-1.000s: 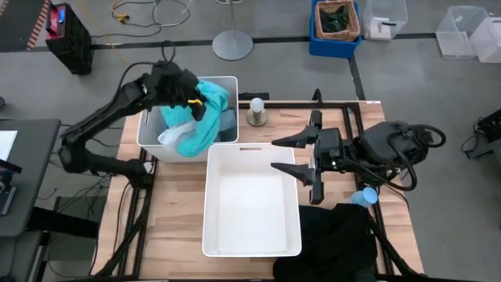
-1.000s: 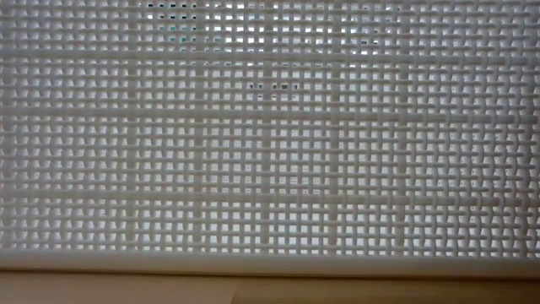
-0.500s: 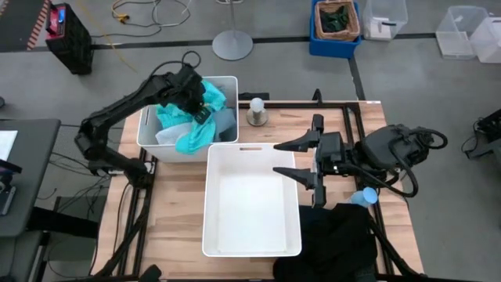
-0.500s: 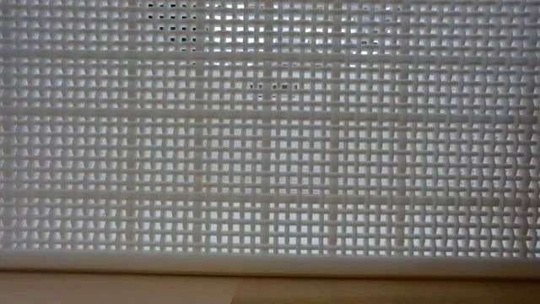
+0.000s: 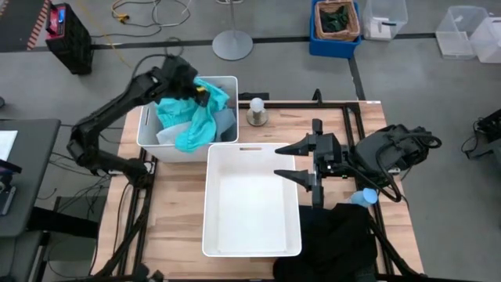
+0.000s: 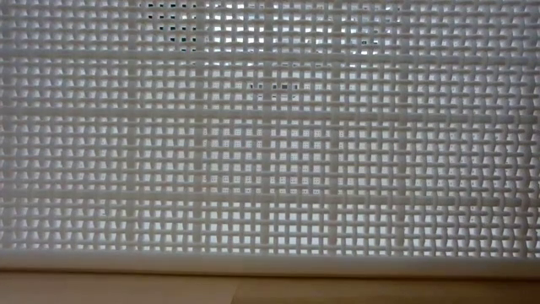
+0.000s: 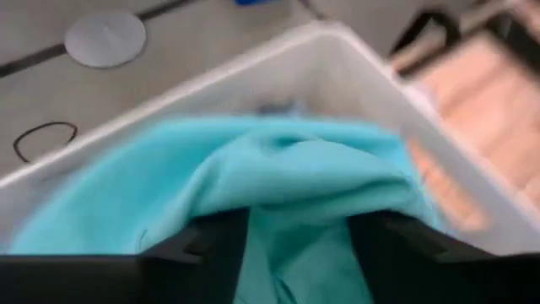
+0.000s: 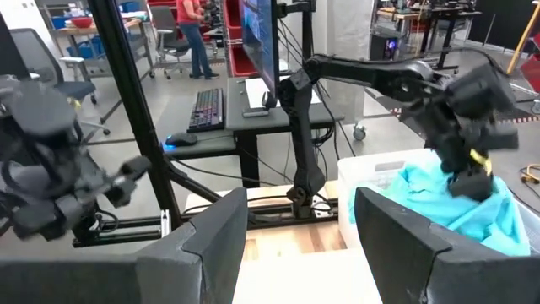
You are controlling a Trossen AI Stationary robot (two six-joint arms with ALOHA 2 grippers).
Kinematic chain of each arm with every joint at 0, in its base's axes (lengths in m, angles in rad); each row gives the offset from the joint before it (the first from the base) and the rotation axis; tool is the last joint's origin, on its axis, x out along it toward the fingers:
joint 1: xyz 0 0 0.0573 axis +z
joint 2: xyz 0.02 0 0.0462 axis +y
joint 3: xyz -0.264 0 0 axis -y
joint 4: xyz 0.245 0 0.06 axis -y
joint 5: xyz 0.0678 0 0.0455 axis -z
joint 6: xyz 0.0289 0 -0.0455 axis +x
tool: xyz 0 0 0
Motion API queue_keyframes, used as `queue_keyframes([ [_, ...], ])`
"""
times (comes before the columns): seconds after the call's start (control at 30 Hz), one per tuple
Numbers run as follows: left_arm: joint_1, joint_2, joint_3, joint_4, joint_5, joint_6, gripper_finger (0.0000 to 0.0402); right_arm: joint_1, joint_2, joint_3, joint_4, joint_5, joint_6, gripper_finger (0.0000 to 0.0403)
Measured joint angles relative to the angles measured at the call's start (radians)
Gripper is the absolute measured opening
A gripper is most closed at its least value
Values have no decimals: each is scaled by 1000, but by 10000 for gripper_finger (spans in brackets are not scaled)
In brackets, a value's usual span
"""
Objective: Sort clothes
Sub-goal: Put light blue shorts into the top white bin, then put the black long sleeve into the bottom white bin
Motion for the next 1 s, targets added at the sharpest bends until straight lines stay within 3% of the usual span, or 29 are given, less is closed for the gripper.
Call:
queue_keyframes([
  [0.1, 15, -55, 23, -2, 98, -18, 233, 0, 0, 0, 0, 0, 0, 234],
  [0.23, 2, -122, 45, -52, 144, -30, 229, -1, 0, 0, 0, 0, 1, 234],
  [0.4, -17, -191, 47, -32, -80, -23, 209, -4, 0, 0, 1, 0, 2, 234],
  [0.47, -16, -208, 48, -13, -96, -14, 212, -4, 0, 0, 1, 0, 3, 234],
  [0.53, -15, -226, 48, -7, -5, -11, 223, -4, 0, 0, -1, 0, 14, 234],
  [0.63, -28, -238, 48, -13, 269, 9, 235, 3, 0, 0, -53, -7, 54, 234],
  [0.67, -40, -237, 48, -25, 315, 10, 236, 6, 0, 0, -89, -20, 80, 234],
  [0.83, -107, -226, 47, -69, 288, 12, 233, 27, 5, -18, -402, -182, 365, 234],
  [1.0, -148, -238, 47, -60, 293, -4, 231, 103, 48, -27, -632, -254, 585, 234],
])
